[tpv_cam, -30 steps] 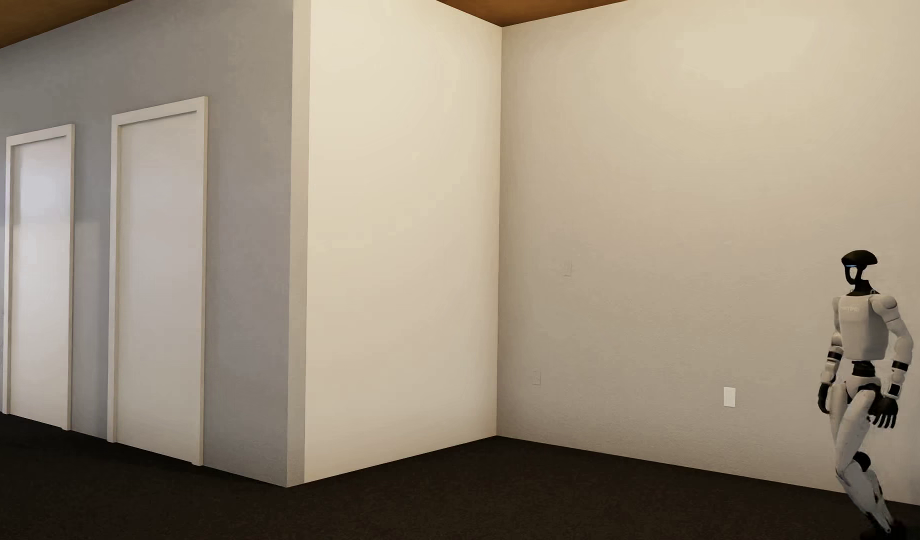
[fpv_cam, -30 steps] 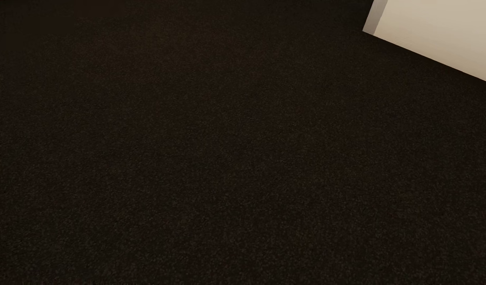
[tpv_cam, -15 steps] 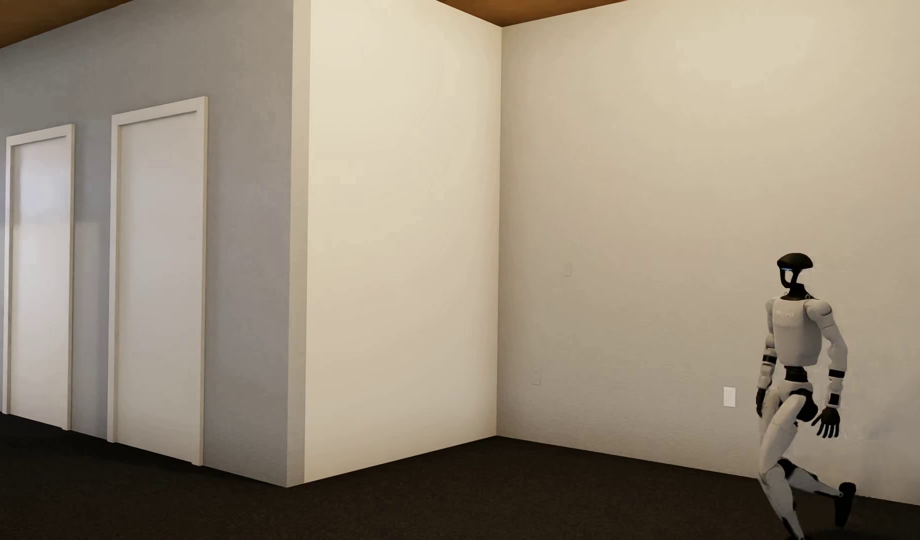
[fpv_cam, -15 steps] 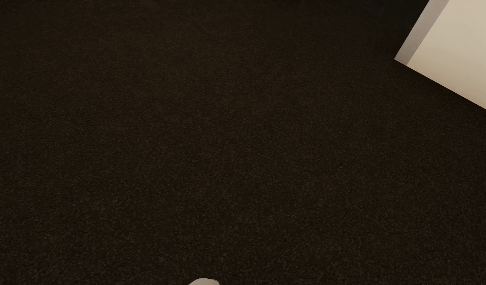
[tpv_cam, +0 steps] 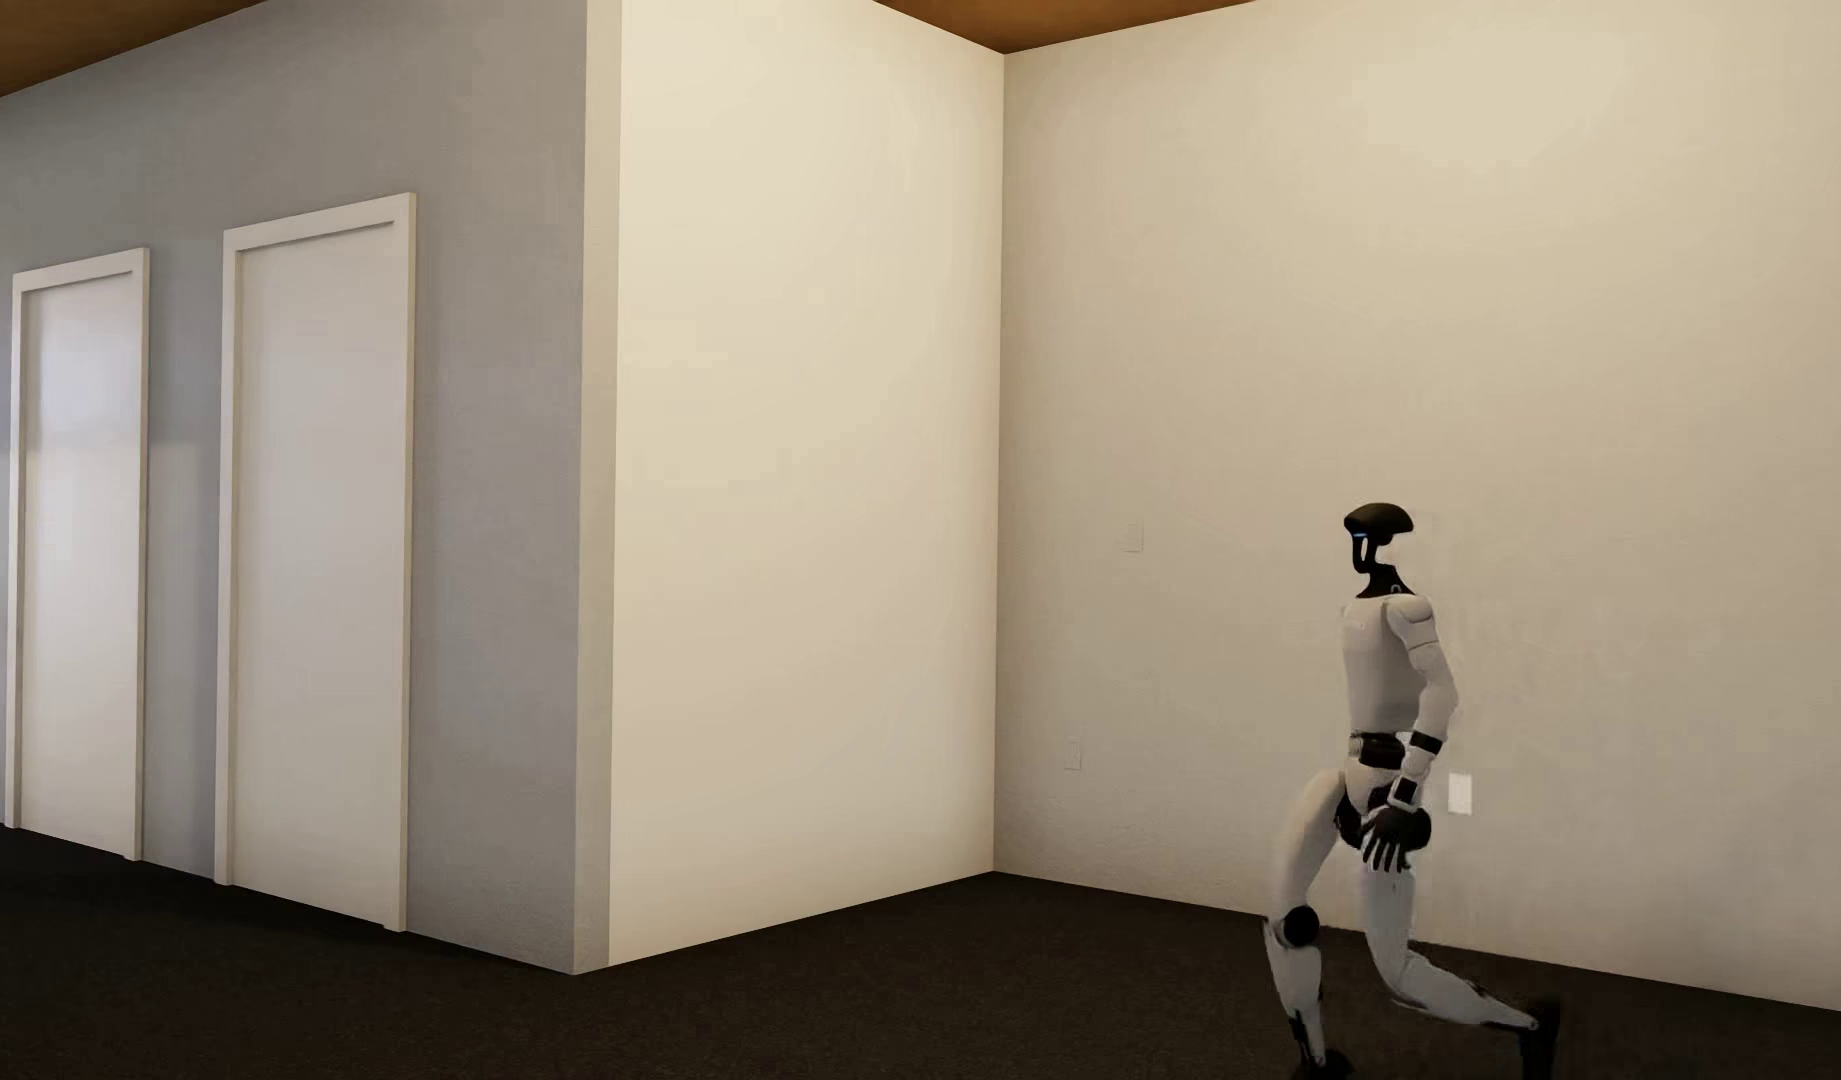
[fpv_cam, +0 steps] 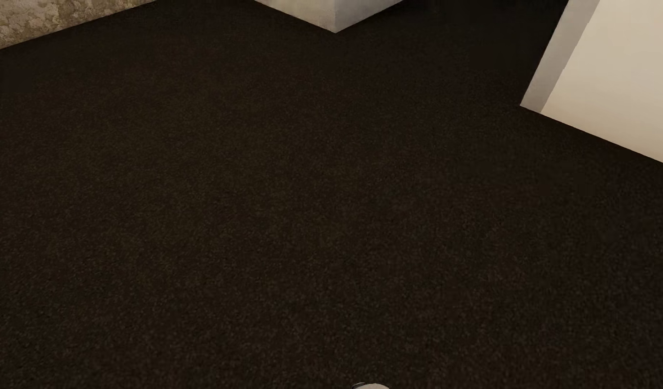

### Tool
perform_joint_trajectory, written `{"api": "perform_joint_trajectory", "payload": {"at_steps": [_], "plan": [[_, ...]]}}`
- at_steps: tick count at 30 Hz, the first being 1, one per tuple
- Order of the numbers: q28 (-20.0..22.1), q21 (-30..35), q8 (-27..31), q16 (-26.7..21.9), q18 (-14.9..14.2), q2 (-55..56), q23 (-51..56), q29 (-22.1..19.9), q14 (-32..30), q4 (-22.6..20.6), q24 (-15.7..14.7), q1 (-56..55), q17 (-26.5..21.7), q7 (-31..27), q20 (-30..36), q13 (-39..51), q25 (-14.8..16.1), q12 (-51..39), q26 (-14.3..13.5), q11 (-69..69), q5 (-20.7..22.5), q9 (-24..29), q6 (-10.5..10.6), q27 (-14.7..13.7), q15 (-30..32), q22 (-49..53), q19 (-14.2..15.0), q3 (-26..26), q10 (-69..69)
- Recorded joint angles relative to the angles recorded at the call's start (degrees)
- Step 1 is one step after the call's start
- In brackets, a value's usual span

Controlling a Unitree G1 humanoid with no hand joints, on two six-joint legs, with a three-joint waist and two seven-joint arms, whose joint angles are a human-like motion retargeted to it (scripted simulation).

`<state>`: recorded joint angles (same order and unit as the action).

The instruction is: Avoid the corner

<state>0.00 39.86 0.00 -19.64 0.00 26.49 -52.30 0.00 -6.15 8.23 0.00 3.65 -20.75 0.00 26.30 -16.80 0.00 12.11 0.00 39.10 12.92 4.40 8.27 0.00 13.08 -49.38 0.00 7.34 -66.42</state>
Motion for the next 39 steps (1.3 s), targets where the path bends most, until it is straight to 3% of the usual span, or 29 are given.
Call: {"api": "perform_joint_trajectory", "payload": {"at_steps": [2,4,6,8,10,11,12,13,14,16,17,18,20,21,23,24,25,27,28,29,30,32,35,36,38,39], "plan": [[0.0,-1.7,0.0,0.1,0.0,-12.6,0.1,0.0,14.6,0.0,0.0,-10.0,0.3,0.0,1.6,3.1,0.0,1.1,0.0,-4.9,0.5,2.1,-1.3,0.0,-8.3,-0.3,0.0,-6.0,-12.2],[0.0,-3.2,0.0,-0.1,0.0,-22.9,3.1,0.0,20.7,-1.2,0.0,-19.7,-0.5,0.0,1.6,6.2,0.0,2.9,0.0,-9.7,-0.6,2.1,-3.6,0.0,-17.3,-0.6,0.0,-13.3,-6.2],[0.0,-4.6,0.0,-0.9,0.0,-33.3,7.5,0.0,18.7,-1.3,0.0,-25.0,-2.2,0.0,1.6,9.1,0.0,5.5,0.0,-14.4,-2.5,2.2,-4.9,0.0,-26.9,0.5,0.0,-17.7,10.9],[0.0,-7.8,0.0,-0.6,0.0,-40.0,8.3,0.0,12.2,-0.7,0.0,-28.2,-2.8,0.0,1.2,12.9,0.0,6.0,0.0,-16.2,-3.2,0.4,-5.1,0.0,-34.6,-1.7,0.0,-20.2,31.6],[0.0,-9.7,0.0,-0.5,0.0,-43.4,9.7,0.0,11.6,-0.5,0.0,-30.2,-3.5,0.0,1.5,14.6,0.0,6.2,0.0,-15.5,-4.0,-0.8,-5.5,0.0,-33.5,-3.5,0.0,-21.9,38.1],[0.0,-10.1,0.0,-0.4,0.0,-45.6,10.8,0.0,13.7,-1.8,0.0,-30.8,-3.4,0.0,1.0,14.0,0.0,6.6,0.0,-13.2,-5.6,-0.4,-6.4,0.0,-30.4,-4.1,0.0,-23.0,33.9],[0.0,-11.4,0.0,-0.6,0.0,-47.0,11.2,0.0,11.7,-2.9,0.0,-29.9,-2.9,0.0,2.5,12.2,0.0,6.8,0.0,-9.1,-7.0,-0.9,-6.8,0.0,-25.3,-5.8,0.0,-24.0,29.7],[0.0,-12.9,0.0,-0.2,0.0,-44.0,9.6,0.0,10.1,-3.9,0.0,-31.2,-1.2,0.0,1.9,10.5,0.0,7.0,0.0,-0.6,-8.6,-2.3,-8.0,0.0,-16.6,-7.3,0.0,-24.1,25.0],[0.0,-12.9,0.0,0.2,0.0,-40.5,7.4,0.0,12.6,-6.2,0.0,-28.6,0.2,0.0,1.3,8.8,0.0,7.2,0.0,11.5,-10.7,-1.6,-9.1,0.0,-8.2,-8.9,0.0,-23.5,21.0],[0.0,-8.6,0.0,0.4,0.0,-26.9,5.5,0.0,17.3,-8.5,0.0,-19.7,1.1,0.0,1.4,7.7,0.0,6.0,0.0,37.2,-11.7,0.1,-9.5,0.0,-7.8,-8.6,0.0,-19.6,22.9],[0.0,-5.3,0.0,0.1,0.0,-20.3,4.5,0.0,17.9,-7.8,0.0,-15.0,1.3,0.0,2.2,7.4,0.0,5.2,0.0,40.0,-10.7,0.3,-8.6,0.0,-7.3,-7.5,0.0,-16.1,25.5],[0.0,-4.0,0.0,-0.1,0.0,-15.3,2.7,0.0,18.0,-7.6,0.0,-10.8,1.8,0.0,1.9,6.5,0.0,4.2,0.0,35.5,-9.8,1.1,-7.5,0.0,-5.3,-6.0,0.0,-12.2,28.1],[0.0,-3.7,0.0,-1.1,0.0,-7.9,0.3,0.0,19.2,-6.9,0.0,-1.7,1.5,0.0,1.7,3.6,0.0,1.9,0.0,12.5,-8.6,1.7,-6.1,0.0,5.5,-1.8,0.0,-7.0,33.9],[0.0,-3.3,0.0,-1.8,0.0,-6.0,-0.2,0.0,19.9,-6.9,0.0,2.0,1.0,0.0,0.5,2.4,0.0,1.2,0.0,0.0,-8.5,1.5,-5.7,0.0,5.1,1.6,0.0,-5.4,35.9],[0.0,-1.5,0.0,-3.0,0.0,-3.8,-1.4,0.0,22.4,-6.1,0.0,7.0,0.4,0.0,-2.8,0.7,0.0,-0.1,0.0,-12.1,-7.9,0.6,-5.1,0.0,-19.8,6.0,0.0,-3.3,36.4],[0.0,0.1,0.0,-3.3,0.0,-2.4,-0.4,0.0,22.8,-5.9,0.0,8.9,-0.6,0.0,-4.3,-0.3,0.0,0.1,0.0,-12.1,-7.5,0.4,-4.6,0.0,-19.8,6.8,0.0,-2.5,35.4],[0.0,0.6,0.0,-3.1,0.0,-1.7,-0.5,0.0,20.9,-5.8,0.0,10.4,-0.9,0.0,-5.9,-1.3,0.0,0.9,0.0,-9.7,-6.7,0.1,-4.3,0.0,-11.9,7.0,0.0,-1.9,33.3],[0.0,0.5,0.0,-2.1,0.0,-3.2,-1.4,0.0,6.5,-2.1,0.0,5.7,-0.8,0.0,-7.4,-2.9,0.0,3.1,0.0,-4.3,-2.4,-1.0,-2.0,0.0,-1.7,4.5,0.0,-3.4,15.8],[0.0,1.0,0.0,-1.9,0.0,-6.0,-2.2,0.0,3.7,-1.4,0.0,-0.2,-0.8,0.0,-6.4,-2.6,0.0,3.8,0.0,-2.1,-0.9,-0.9,-1.7,0.0,-2.9,2.2,0.0,-5.6,2.4],[0.0,0.7,0.0,-1.7,0.0,-11.0,-1.2,0.0,10.6,-0.1,0.0,-6.3,-1.2,0.0,-5.4,-2.1,0.0,3.9,0.0,-3.1,0.4,0.3,-0.5,0.0,-6.6,0.7,0.0,-7.0,-7.0],[0.0,0.6,0.0,-1.3,0.0,-17.1,-0.8,0.0,16.2,-0.5,0.0,-11.7,-1.3,0.0,-3.4,-1.0,0.0,3.7,0.0,-5.6,0.2,1.6,-0.6,0.0,-10.7,-0.7,0.0,-8.9,-9.0],[0.0,0.2,0.0,-1.2,0.0,-26.7,-0.6,0.0,20.1,-1.8,0.0,-18.7,-1.9,0.0,-0.6,2.2,0.0,5.2,0.0,-8.9,-1.0,2.3,-2.3,0.0,-18.0,-2.1,0.0,-15.5,4.2],[0.0,-5.5,0.0,-2.2,0.0,-36.7,3.8,0.0,15.1,-2.2,0.0,-26.4,-2.5,0.0,-2.8,6.3,0.0,8.6,0.0,-14.1,-2.8,0.5,-5.3,0.0,-30.0,-1.9,0.0,-21.1,34.4],[0.0,-7.6,0.0,-2.3,0.0,-39.5,5.8,0.0,13.7,-1.4,0.0,-28.6,-2.9,0.0,-3.6,6.7,0.0,9.4,0.0,-14.3,-3.6,-0.2,-6.0,0.0,-32.3,-2.2,0.0,-22.5,37.3],[0.0,-8.4,0.0,-3.2,0.0,-43.6,7.1,0.0,10.3,-0.5,0.0,-30.8,-3.0,0.0,-3.2,7.3,0.0,11.1,0.0,-9.3,-4.5,-0.7,-8.4,0.0,-33.1,-3.4,0.0,-26.4,30.5],[0.0,-12.6,0.0,-2.6,0.0,-42.2,8.8,0.0,8.4,-1.9,0.0,-32.5,-2.6,0.0,-5.8,7.4,0.0,11.7,0.0,-1.2,-6.0,-1.0,-10.4,0.0,-25.6,-4.2,0.0,-27.4,23.9]]}}
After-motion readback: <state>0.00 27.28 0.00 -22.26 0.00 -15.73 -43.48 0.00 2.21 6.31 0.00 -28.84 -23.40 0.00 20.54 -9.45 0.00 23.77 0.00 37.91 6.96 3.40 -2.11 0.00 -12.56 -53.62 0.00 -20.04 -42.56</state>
